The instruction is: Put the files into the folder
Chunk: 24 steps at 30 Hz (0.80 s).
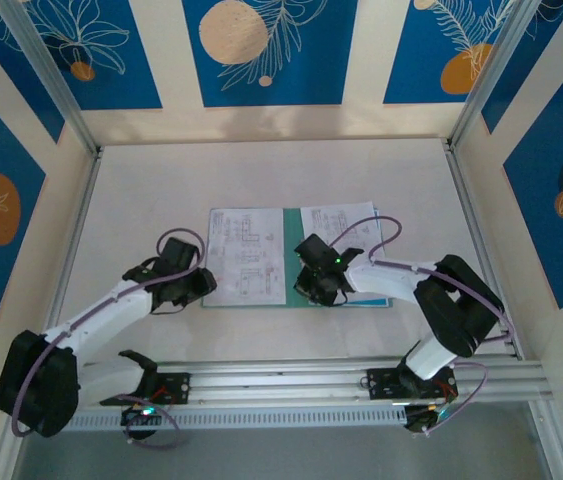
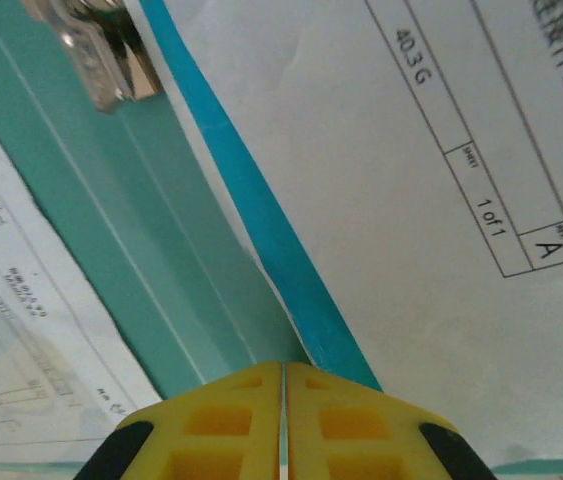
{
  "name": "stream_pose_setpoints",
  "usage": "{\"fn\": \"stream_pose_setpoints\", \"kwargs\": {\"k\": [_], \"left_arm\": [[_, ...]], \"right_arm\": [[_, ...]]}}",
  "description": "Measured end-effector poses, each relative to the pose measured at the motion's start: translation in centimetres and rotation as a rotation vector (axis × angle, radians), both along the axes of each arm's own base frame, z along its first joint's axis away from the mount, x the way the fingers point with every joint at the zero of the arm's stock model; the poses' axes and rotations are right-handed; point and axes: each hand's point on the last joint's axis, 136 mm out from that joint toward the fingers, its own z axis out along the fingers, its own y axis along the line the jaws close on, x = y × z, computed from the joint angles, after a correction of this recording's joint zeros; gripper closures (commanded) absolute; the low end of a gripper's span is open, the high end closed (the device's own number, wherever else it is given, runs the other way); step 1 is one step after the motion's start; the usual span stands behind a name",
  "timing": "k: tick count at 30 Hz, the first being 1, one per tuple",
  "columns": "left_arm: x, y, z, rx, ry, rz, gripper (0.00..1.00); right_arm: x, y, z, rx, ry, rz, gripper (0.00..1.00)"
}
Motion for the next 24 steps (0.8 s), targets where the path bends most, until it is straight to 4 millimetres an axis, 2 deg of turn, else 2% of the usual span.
{"fn": "stream_pose_setpoints", "kwargs": {"k": [8, 13, 19, 24], "left_arm": [[-0.2, 0.3, -1.3, -0.010, 0.058, -0.059, 0.45], [-0.1, 0.4, -1.9, -0.001, 0.067, -0.103, 0.45], [-0.5, 0.6, -3.7, 0.042, 0.122, -0.154, 0.44], [-0.4, 0.5, -3.8, 0.040, 0.123, -0.161, 0.44]], "right_arm": [[0.0, 0.1, -0.3, 0.002, 0.006, -0.006, 0.89], [-0.1, 0.0, -0.7, 0.010, 0.020, -0.009, 0.90], [-0.1, 0.0, -0.9, 0.036, 0.022, -0.011, 0.90], [0.1, 0.1, -0.8, 0.049, 0.021, -0.011, 0.91]]}}
